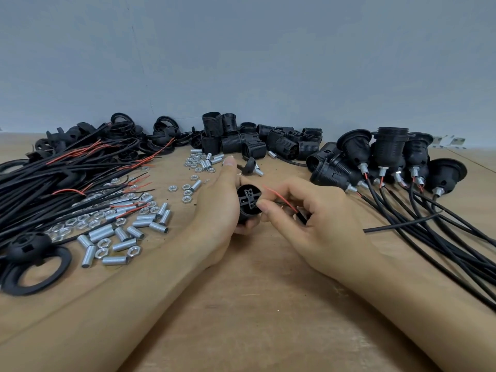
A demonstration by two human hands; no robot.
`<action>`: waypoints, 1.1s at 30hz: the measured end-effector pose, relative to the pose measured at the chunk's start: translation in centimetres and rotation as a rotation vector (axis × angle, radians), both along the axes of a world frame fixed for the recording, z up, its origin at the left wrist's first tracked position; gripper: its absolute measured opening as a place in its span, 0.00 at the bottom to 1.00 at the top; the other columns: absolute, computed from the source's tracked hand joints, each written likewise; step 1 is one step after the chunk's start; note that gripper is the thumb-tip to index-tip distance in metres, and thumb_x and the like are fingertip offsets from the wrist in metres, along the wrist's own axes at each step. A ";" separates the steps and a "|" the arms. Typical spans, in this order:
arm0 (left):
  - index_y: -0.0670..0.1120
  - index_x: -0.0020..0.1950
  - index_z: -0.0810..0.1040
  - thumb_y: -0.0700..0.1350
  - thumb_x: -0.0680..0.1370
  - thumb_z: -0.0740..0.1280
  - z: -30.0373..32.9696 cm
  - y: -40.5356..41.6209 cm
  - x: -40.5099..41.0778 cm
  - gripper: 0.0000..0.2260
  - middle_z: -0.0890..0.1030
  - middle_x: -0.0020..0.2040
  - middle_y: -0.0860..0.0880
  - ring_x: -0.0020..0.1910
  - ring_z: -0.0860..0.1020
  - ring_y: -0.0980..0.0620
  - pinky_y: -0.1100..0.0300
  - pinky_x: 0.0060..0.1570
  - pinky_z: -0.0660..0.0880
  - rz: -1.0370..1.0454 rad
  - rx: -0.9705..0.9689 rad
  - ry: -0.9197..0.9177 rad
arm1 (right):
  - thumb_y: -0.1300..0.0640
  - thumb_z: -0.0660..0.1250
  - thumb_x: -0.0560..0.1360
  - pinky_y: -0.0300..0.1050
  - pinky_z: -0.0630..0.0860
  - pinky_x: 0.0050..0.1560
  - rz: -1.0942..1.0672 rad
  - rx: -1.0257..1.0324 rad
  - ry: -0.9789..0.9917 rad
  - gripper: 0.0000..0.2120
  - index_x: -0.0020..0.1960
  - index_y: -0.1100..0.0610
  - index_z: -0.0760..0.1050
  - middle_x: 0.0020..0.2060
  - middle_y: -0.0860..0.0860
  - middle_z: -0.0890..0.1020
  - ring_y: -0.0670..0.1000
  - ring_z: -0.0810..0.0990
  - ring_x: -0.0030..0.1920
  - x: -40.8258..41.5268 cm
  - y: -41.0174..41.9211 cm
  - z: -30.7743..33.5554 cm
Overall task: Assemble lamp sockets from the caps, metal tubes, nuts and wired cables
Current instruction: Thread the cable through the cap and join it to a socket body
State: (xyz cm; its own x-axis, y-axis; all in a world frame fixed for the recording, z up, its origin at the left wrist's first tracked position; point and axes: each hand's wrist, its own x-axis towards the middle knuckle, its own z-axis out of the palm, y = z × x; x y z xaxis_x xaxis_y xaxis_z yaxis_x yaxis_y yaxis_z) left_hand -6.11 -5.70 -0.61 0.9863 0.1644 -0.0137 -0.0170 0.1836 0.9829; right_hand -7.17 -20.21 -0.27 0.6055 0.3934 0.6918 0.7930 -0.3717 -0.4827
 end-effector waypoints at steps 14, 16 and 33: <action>0.36 0.41 0.76 0.58 0.85 0.52 -0.1 -0.5 0.2 0.28 0.72 0.24 0.43 0.20 0.67 0.49 0.68 0.19 0.61 0.076 -0.013 0.029 | 0.59 0.70 0.76 0.30 0.70 0.34 -0.016 0.005 0.024 0.03 0.43 0.57 0.81 0.32 0.42 0.81 0.41 0.78 0.33 0.2 0.1 -0.4; 0.38 0.41 0.77 0.58 0.85 0.52 -0.2 -0.3 0.3 0.28 0.73 0.24 0.44 0.20 0.68 0.49 0.68 0.20 0.61 0.072 -0.012 0.022 | 0.57 0.70 0.77 0.33 0.72 0.36 0.036 0.030 0.100 0.03 0.45 0.54 0.81 0.35 0.42 0.83 0.44 0.81 0.36 0.2 0.0 -0.2; 0.50 0.25 0.76 0.60 0.84 0.51 -0.7 -0.5 0.3 0.32 0.75 0.24 0.51 0.24 0.73 0.55 0.59 0.27 0.70 0.170 0.218 -0.051 | 0.59 0.69 0.76 0.29 0.65 0.37 -0.079 -0.071 -0.021 0.02 0.45 0.56 0.80 0.35 0.47 0.78 0.46 0.72 0.36 0.6 -0.6 0.6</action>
State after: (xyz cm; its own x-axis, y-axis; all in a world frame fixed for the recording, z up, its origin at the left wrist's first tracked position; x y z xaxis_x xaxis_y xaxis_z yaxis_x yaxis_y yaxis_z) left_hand -5.81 -6.18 -1.36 0.9427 0.3213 0.0897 -0.0803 -0.0424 0.9959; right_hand -6.60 -20.84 0.36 0.6225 0.3934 0.6765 0.7693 -0.4664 -0.4366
